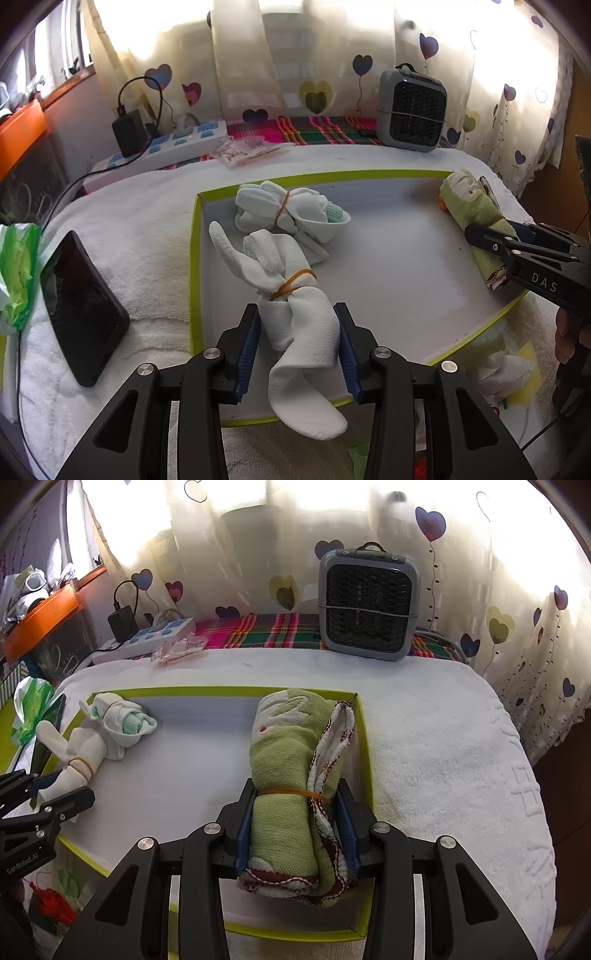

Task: Organize soft objects
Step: 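Open both grippers to release the towel and sock bundle in the lid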

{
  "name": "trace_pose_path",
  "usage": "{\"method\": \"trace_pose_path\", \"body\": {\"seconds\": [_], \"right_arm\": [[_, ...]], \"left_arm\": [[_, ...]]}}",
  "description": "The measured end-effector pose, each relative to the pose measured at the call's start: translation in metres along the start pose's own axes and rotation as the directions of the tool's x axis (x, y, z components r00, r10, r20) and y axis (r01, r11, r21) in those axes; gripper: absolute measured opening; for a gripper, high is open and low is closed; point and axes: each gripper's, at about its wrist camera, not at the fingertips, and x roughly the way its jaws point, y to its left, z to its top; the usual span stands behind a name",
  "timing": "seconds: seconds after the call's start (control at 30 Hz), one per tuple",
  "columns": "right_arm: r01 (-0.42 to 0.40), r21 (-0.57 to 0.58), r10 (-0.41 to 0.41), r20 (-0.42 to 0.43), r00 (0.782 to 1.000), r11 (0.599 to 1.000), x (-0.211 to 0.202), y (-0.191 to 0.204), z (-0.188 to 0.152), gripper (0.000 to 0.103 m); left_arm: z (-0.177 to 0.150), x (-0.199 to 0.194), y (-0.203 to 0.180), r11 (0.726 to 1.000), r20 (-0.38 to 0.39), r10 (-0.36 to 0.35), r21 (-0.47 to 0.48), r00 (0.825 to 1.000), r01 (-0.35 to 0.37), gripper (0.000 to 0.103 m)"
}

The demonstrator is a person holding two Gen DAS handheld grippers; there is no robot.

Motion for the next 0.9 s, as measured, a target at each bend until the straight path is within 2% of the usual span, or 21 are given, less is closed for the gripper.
{"method": "trace_pose_path", "body": {"seconds": [0.3,0.43,0.67,0.9], "right_arm": [[-0.004,0.004,0.004,0.005,1.000,1.000,-0.002,0.000,0.000,0.043],[-0.018,0.006,0.018,0.009,1.000,1.000,-0.004,0.002,-0.001,0.049],[-0.039,0.027,0.038,0.032,0.999,0.999,-0.010,0.002,-0.003,0.059],[-0.045,0.041,0.043,0.038,0.998,0.998,-0.017,0.002,-0.008,0.059]], "left_arm": [[0.000,0.001,0.000,1.000,0.004,-0.003,0.000,1.000,0.003,0.043],[0.000,-0.001,-0.002,1.000,0.011,-0.003,0.002,1.000,0.003,0.048],[-0.003,-0.006,-0.001,1.000,0.016,-0.004,-0.010,1.000,0.005,0.049],[-0.006,-0.015,0.001,1.000,0.026,-0.007,-0.031,1.000,0.007,0.053]]}}
